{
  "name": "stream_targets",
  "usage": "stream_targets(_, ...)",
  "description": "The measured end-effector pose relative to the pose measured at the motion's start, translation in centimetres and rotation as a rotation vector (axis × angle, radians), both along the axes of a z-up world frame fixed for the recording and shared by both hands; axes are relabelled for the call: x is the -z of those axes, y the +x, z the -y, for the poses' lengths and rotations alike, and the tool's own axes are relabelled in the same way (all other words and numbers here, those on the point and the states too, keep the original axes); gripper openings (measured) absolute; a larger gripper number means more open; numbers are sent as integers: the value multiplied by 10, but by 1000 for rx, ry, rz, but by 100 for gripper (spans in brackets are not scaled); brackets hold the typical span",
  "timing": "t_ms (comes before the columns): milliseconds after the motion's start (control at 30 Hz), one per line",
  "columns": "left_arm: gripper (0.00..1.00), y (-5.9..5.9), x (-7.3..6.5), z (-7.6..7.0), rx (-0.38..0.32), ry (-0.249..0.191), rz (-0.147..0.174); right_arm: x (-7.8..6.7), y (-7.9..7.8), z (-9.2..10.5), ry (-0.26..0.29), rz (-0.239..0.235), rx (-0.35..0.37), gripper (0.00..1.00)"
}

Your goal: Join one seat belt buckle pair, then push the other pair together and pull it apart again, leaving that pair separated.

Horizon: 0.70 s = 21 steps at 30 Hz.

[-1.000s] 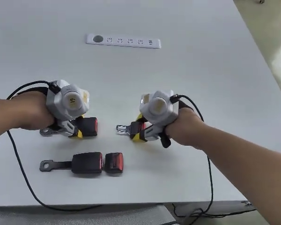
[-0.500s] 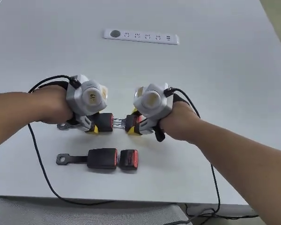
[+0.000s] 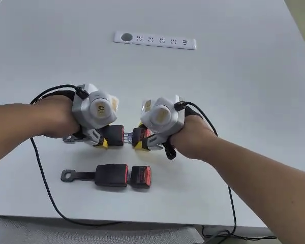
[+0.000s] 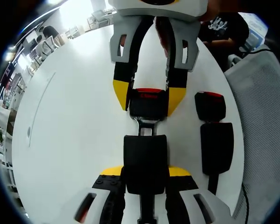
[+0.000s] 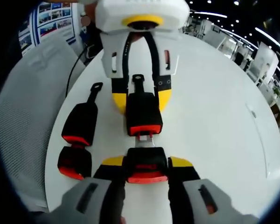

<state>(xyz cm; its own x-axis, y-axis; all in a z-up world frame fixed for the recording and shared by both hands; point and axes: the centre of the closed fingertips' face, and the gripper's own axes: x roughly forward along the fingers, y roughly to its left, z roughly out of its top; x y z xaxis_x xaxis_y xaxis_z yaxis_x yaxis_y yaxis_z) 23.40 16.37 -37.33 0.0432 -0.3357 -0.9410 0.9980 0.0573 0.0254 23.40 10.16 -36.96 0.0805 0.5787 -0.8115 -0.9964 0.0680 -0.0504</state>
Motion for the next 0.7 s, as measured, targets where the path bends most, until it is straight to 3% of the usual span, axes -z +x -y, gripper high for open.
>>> stream_targets(200, 32, -1, -2, 1, 17, -37, 0, -1, 0, -3, 26, -1, -7, 34)
stream_targets(467, 32, -6, -5, 4, 38, -34, -7, -1, -1, -7, 32, -8, -13, 33)
stream_targets(700, 32, -6, -6, 5, 45, -42, -6, -1, -1, -23, 33, -11, -6, 33)
